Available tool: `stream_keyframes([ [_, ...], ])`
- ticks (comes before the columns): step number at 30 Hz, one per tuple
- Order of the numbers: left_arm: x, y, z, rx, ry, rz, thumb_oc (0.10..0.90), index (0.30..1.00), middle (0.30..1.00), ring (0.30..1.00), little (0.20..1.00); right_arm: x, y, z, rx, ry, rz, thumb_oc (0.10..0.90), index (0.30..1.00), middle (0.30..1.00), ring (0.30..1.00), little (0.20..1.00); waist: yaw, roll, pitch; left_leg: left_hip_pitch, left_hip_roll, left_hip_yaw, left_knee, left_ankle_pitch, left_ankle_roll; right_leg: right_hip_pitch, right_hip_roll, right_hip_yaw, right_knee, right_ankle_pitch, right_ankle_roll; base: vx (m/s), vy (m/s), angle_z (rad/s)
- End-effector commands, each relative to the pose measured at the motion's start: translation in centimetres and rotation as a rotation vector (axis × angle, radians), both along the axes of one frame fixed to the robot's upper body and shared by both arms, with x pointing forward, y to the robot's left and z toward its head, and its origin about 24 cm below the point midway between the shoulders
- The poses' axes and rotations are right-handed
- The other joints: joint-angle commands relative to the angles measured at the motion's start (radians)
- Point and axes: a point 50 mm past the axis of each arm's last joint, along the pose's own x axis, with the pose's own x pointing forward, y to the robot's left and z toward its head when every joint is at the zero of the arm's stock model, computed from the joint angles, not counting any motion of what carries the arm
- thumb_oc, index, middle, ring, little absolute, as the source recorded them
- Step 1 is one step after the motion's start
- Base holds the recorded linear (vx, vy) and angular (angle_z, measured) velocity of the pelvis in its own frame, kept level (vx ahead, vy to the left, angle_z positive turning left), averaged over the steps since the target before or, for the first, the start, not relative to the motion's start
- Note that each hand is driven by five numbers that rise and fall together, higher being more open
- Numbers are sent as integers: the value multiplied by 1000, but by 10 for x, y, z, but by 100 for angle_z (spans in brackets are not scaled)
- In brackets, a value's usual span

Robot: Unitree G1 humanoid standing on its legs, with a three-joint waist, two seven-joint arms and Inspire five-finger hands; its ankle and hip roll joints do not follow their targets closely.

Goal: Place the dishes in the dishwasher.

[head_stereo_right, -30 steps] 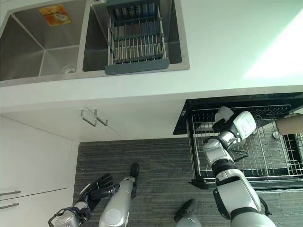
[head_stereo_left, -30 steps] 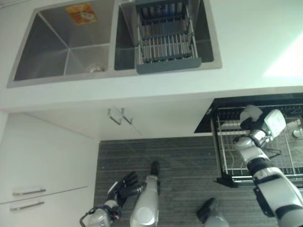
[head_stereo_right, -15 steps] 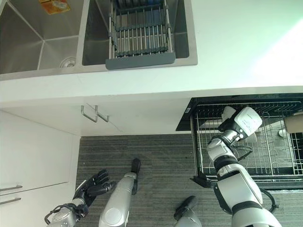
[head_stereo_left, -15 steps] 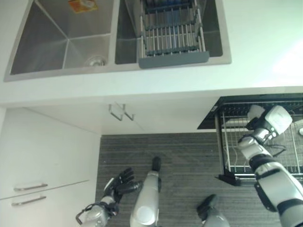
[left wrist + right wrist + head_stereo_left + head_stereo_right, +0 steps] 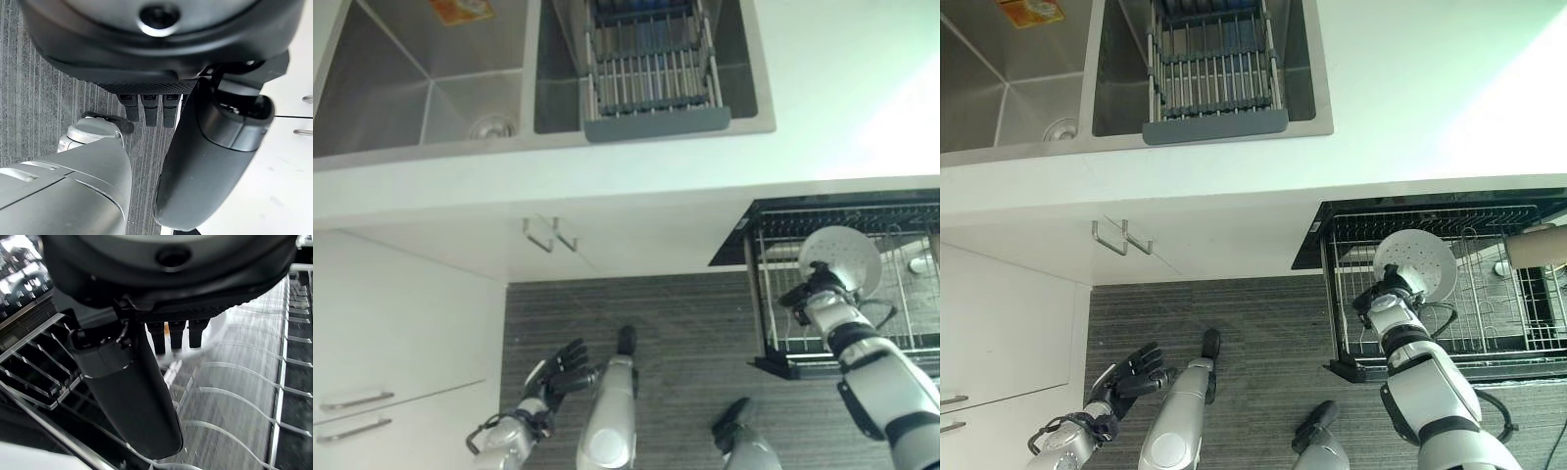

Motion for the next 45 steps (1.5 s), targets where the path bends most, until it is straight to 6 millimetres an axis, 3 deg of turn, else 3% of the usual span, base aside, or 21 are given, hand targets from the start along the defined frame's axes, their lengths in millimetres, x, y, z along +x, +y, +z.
stream_keyframes([
  [1, 0, 14, 8, 42, -26, 0, 800, 900, 900, 900, 900, 7, -18, 28, 5, -82, -36, 800, 900, 900, 900, 900, 22, -1, -3, 57, 52, 34, 42, -143, -36, -30, -18, 40, 60, -35, 33, 0, 0, 0],
  [7, 3, 15, 9, 47, -30, 0, 800, 900, 900, 900, 900, 8, -20, 33, 41, -172, -47, 800, 900, 900, 900, 900, 4, -13, -4, 74, 66, 44, 42, -145, -40, -28, -10, 52, 60, -35, 35, -6, -10, -3],
  [12, 0, 18, 7, 48, -20, 28, 800, 900, 900, 900, 900, 17, -16, 63, 67, -379, -25, 800, 900, 900, 900, 900, -27, -23, -10, 101, 84, 63, 42, -147, -45, -22, -2, 70, 60, -35, 36, 3, 10, -5],
  [16, -8, 22, 5, 52, -8, 60, 800, 900, 900, 900, 900, 13, -17, 82, 121, -496, -22, 800, 900, 900, 900, 900, -62, -42, -14, 117, 98, 80, 42, -149, -49, -25, 8, 88, 60, -34, 35, 4, 4, -17],
  [24, -25, 28, -1, 63, 10, 118, 800, 900, 900, 900, 900, -19, -28, 100, 335, -759, -80, 800, 900, 900, 900, 900, -146, -68, -33, 167, 134, 132, 42, -159, -53, -30, 27, 130, 60, -36, 33, 13, -6, -22],
  [31, -37, 23, -10, 58, 37, 126, 800, 900, 900, 900, 900, -51, -37, 100, 650, -916, -68, 800, 900, 900, 900, 900, -229, -68, -60, 207, 163, 188, 42, -165, -65, -41, 46, 177, 60, -48, 23, 14, 15, -32],
  [33, -46, 21, -17, 56, 62, 145, 800, 900, 900, 900, 900, -71, -51, 108, 803, -1098, -87, 800, 900, 900, 900, 900, -276, -67, -81, 229, 175, 221, 42, -164, -74, -44, 56, 199, 60, -53, 18, 67, 37, -28],
  [36, -49, 18, -20, 46, 75, 152, 800, 900, 900, 900, 900, -85, -60, 115, 787, -1224, -121, 800, 900, 900, 900, 900, -302, -57, -96, 241, 179, 236, 42, -164, -80, -47, 61, 212, 60, -56, 17, 58, 54, -24],
  [38, -51, 17, -22, 42, 79, 153, 800, 900, 900, 900, 900, -90, -65, 114, 810, -1262, -151, 800, 900, 900, 900, 900, -310, -53, -101, 245, 180, 241, 42, -165, -82, -48, 63, 216, 60, -57, 17, 46, 45, -15],
  [40, -56, 13, -26, 29, 95, 154, 800, 900, 900, 900, 900, -103, -77, 99, 871, -1306, -268, 800, 900, 900, 900, 900, -330, -39, -119, 256, 181, 255, 42, -166, -86, -45, 63, 221, 60, -60, 15, 69, 47, -14],
  [43, -57, 10, -27, 24, 103, 143, 800, 900, 900, 900, 900, -107, -85, 75, 940, -1237, -372, 800, 900, 900, 900, 900, -336, -30, -128, 262, 183, 261, 42, -165, -90, -42, 60, 219, 60, -61, 15, 27, 16, -9],
  [44, -57, 8, -28, 23, 106, 136, 800, 900, 900, 900, 900, -107, -85, 63, 980, -1191, -418, 800, 900, 900, 900, 900, -335, -28, -132, 264, 182, 262, 42, -165, -90, -40, 60, 217, 60, -62, 13, 41, 17, -1],
  [45, -56, 7, -28, 24, 111, 127, 800, 900, 900, 900, 900, -109, -88, 37, 1059, -1102, -520, 800, 900, 900, 900, 900, -329, -24, -140, 266, 180, 261, 42, -165, -91, -35, 59, 213, 60, -64, 11, 50, 11, -1],
])
